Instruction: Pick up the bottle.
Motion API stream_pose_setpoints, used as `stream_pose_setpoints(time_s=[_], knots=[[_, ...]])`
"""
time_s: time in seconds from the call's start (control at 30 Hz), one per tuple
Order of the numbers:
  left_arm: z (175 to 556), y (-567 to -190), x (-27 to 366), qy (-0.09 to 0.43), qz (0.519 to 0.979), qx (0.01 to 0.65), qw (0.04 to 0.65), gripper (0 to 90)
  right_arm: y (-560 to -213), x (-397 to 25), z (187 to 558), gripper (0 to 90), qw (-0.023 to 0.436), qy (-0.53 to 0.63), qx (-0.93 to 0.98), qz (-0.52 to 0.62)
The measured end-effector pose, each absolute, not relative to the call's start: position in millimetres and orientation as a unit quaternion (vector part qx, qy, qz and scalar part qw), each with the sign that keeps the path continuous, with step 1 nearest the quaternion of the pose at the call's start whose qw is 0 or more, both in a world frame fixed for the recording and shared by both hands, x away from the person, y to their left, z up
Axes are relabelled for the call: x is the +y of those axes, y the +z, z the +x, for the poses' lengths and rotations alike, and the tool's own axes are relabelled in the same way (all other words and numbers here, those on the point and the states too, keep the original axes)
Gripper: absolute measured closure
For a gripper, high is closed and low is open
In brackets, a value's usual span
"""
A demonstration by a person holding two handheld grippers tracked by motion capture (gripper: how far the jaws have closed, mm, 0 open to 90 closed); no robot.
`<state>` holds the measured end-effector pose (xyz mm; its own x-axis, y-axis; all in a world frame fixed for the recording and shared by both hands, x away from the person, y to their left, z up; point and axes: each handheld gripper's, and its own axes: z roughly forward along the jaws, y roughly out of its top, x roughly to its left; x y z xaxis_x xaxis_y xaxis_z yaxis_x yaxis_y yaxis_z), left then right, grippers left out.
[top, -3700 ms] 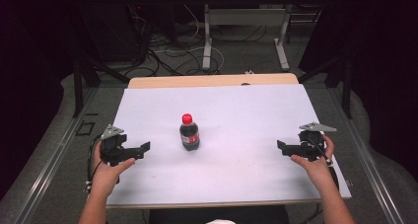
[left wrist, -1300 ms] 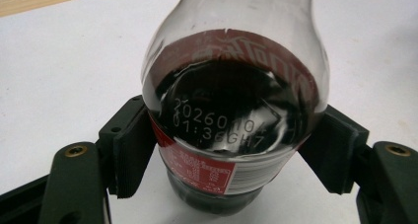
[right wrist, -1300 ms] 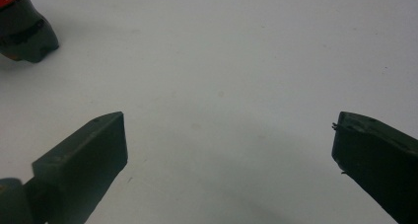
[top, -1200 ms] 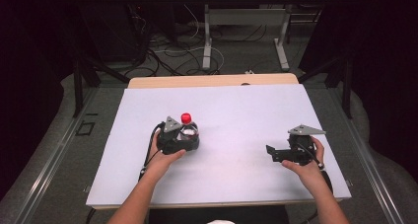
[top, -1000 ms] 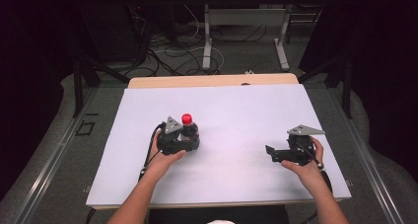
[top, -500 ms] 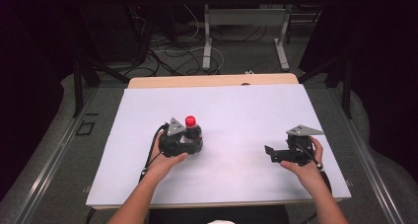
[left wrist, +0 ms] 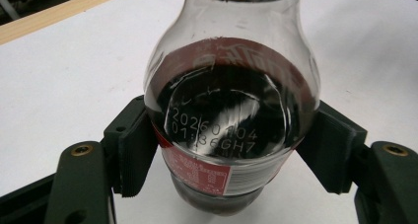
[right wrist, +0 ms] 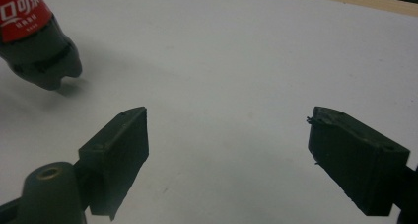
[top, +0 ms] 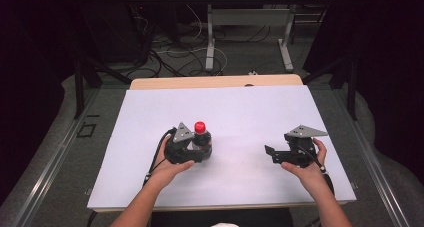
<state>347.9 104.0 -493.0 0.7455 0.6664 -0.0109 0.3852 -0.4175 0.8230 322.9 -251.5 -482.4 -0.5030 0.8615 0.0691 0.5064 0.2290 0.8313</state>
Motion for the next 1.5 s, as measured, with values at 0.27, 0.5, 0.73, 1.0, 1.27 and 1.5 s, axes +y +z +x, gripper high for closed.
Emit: stream_pose_setpoints(time_s=[0.27, 0.5, 0.73, 1.0, 1.27, 1.5], knots=[[341.4, -488.3, 100.5, 0.154, 0.83, 0.31, 0.438, 29.9, -458.7, -226.6, 323.7, 17.9, 0.215, 0.445, 0.77, 0.405], [337.4, -488.0, 96.9, 0.152, 0.834, 0.302, 0.435, 29.9, -433.7, -202.7, 327.0, 22.0, 0.231, 0.448, 0.782, 0.367], [333.6, -487.7, 93.0, 0.15, 0.833, 0.299, 0.441, 29.9, -418.7, -180.3, 325.5, 24.7, 0.208, 0.456, 0.797, 0.337], [327.7, -486.9, 87.1, 0.14, 0.837, 0.288, 0.443, 29.9, -415.0, -163.8, 318.0, 29.9, 0.181, 0.453, 0.82, 0.298], [317.1, -488.4, 75.3, 0.13, 0.842, 0.271, 0.448, 30.0, -414.4, -162.3, 310.4, 34.6, 0.16, 0.468, 0.823, 0.28], [311.3, -493.0, 65.1, 0.115, 0.851, 0.257, 0.444, 30.0, -414.8, -159.2, 307.3, 35.9, 0.158, 0.468, 0.828, 0.267]])
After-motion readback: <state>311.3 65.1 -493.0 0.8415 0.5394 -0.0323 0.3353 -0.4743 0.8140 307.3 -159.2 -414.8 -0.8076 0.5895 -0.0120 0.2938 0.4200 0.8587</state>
